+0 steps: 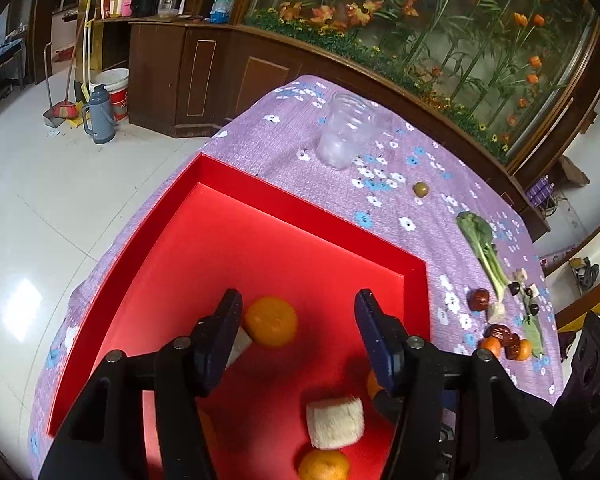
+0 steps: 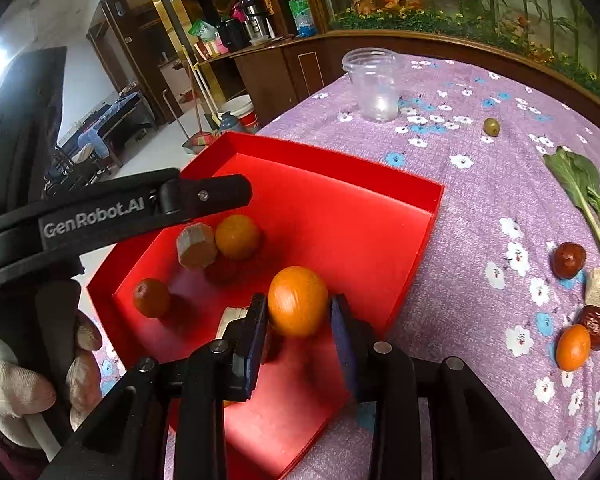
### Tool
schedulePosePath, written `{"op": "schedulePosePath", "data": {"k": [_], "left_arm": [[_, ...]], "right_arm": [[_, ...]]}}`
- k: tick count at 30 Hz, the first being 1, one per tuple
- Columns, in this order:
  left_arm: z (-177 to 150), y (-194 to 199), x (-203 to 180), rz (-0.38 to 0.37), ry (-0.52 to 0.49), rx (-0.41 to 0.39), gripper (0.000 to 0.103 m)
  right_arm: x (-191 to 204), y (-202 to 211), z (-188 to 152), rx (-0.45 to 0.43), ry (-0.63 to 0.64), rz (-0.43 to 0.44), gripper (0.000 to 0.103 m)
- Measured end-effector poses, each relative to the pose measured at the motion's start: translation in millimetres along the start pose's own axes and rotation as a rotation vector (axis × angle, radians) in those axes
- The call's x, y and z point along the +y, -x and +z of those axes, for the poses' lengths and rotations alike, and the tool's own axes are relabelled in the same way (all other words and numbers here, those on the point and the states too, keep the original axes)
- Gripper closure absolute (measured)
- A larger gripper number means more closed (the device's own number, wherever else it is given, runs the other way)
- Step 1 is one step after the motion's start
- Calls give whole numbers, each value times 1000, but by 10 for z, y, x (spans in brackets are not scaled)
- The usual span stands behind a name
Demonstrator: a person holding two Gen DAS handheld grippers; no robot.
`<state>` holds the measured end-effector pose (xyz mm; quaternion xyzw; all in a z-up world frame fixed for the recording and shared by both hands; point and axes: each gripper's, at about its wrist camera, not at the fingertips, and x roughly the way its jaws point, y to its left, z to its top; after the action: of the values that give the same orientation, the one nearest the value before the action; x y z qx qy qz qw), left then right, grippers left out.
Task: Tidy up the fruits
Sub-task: 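Carry the orange with the left tool into the red tray and release, then withdraw the left tool from the tray back toward the fruits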
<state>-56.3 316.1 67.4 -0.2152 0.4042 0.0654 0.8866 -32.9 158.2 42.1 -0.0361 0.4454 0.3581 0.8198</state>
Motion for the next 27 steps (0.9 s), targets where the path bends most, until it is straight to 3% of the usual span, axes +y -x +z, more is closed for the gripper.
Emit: {"op": "schedulePosePath", "data": {"k": [7,10,15,19,23,27], "left_arm": [[-154,330,-117,-15,1,-47,40],[-239,497,-194,-19,-9,-78,38],[-441,834,-374,-12,-37,-150,36],[-631,1077,-530,13,-69,-212,34],[-818,1253,-720,46,-113,-260,29],[-941,1322,-917,96,-176,-284,29]], "right_arm": [[75,336,-42,-63,24,-23,66],[115,512,-96,-98,46,-47,59],[183,812,-245,-155,84,-128,55],[154,1109,-393,-216,83,-211,54],[88,1436,-550,-290,76,-275,43],[80,1648,-668,-332,91,-321,41]]}}
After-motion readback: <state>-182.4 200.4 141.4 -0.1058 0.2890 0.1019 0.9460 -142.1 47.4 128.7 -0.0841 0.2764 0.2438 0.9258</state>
